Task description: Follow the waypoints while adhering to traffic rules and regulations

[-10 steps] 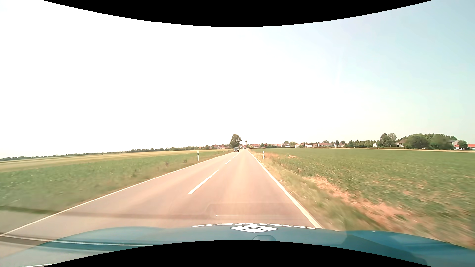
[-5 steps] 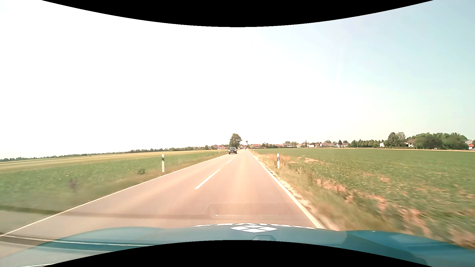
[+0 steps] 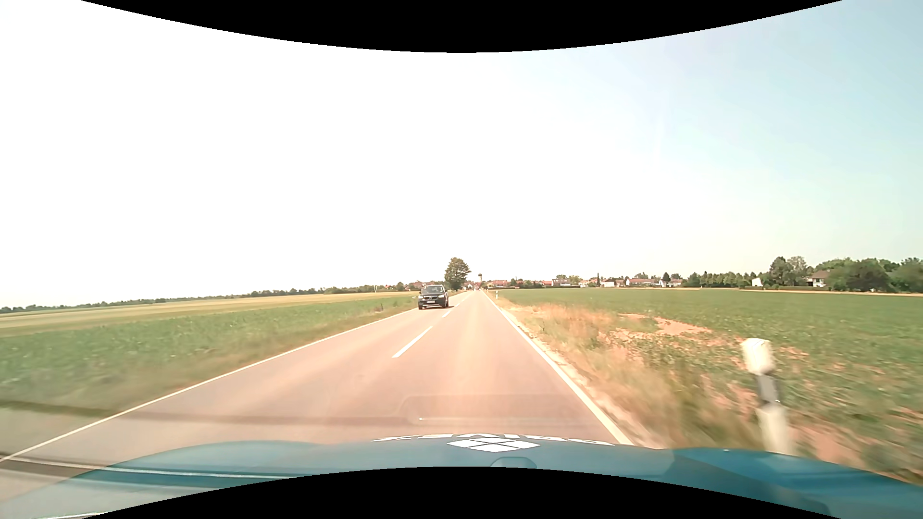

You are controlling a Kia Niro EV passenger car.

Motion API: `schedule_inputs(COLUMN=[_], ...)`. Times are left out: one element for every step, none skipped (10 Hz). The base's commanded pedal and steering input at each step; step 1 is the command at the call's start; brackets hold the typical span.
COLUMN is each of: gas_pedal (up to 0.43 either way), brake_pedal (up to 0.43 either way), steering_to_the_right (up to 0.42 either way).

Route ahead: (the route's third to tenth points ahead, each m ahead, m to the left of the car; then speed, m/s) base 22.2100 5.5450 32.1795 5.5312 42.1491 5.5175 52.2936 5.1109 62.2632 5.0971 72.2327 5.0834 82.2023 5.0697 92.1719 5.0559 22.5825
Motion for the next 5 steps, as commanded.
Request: schedule_inputs(gas_pedal=[0.209, 0.209, 0.209, 0.209, 0.209], brake_pedal=[0.000, 0.000, 0.000, 0.000, 0.000], steering_to_the_right=[-0.002, -0.002, -0.002, -0.002, -0.002])
